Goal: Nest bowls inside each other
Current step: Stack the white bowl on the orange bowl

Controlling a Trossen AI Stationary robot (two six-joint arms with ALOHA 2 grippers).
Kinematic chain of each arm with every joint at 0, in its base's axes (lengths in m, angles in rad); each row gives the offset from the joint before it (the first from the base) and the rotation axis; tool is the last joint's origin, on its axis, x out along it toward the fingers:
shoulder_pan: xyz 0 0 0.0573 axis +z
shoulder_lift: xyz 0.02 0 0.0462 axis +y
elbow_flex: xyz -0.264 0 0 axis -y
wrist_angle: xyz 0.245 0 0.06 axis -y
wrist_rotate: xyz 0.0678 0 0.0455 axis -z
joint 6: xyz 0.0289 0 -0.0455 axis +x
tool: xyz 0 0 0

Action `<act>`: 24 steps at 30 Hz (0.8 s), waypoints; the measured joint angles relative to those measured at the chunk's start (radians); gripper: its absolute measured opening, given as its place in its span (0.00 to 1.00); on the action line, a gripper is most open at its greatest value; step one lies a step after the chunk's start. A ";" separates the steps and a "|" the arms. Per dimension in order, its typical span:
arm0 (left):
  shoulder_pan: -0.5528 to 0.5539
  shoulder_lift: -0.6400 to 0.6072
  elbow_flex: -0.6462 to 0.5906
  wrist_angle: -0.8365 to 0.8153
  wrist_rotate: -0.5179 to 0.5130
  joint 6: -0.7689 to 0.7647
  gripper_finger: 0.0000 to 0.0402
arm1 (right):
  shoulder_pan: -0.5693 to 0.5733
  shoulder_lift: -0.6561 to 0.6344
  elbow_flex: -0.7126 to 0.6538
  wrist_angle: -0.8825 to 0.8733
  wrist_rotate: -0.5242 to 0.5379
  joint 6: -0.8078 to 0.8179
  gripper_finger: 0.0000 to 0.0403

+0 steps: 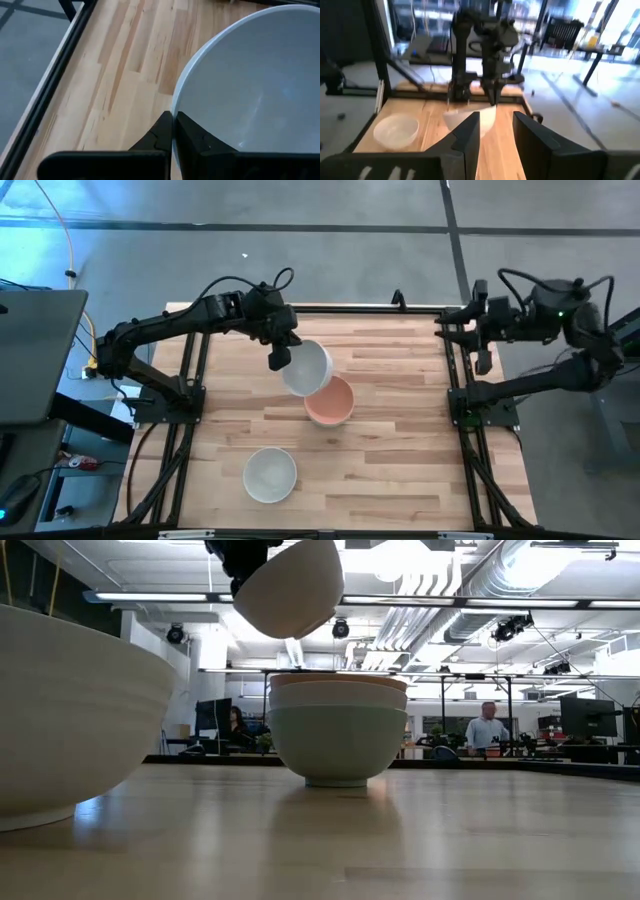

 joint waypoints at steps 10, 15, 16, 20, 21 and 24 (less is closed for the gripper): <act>-0.037 0.042 -0.001 0.020 0.063 -0.093 0.00 | 0.000 -0.275 -0.373 0.220 0.175 0.065 0.27; -0.083 0.120 0.001 0.039 0.079 -0.139 0.00 | -0.001 -0.348 -0.470 0.220 0.229 0.112 0.27; -0.091 0.141 0.013 0.033 0.079 -0.144 0.00 | 0.000 -0.358 -0.481 0.221 0.231 0.119 0.27; -0.114 0.229 0.132 -0.020 0.072 -0.161 0.00 | 0.000 -0.378 -0.509 0.221 0.230 0.149 0.27; -0.115 0.254 0.174 -0.052 0.060 -0.157 0.00 | 0.000 -0.382 -0.512 0.221 0.231 0.156 0.27; -0.120 0.341 0.321 -0.157 0.030 -0.135 0.00 | 0.000 -0.382 -0.515 0.217 0.230 0.161 0.27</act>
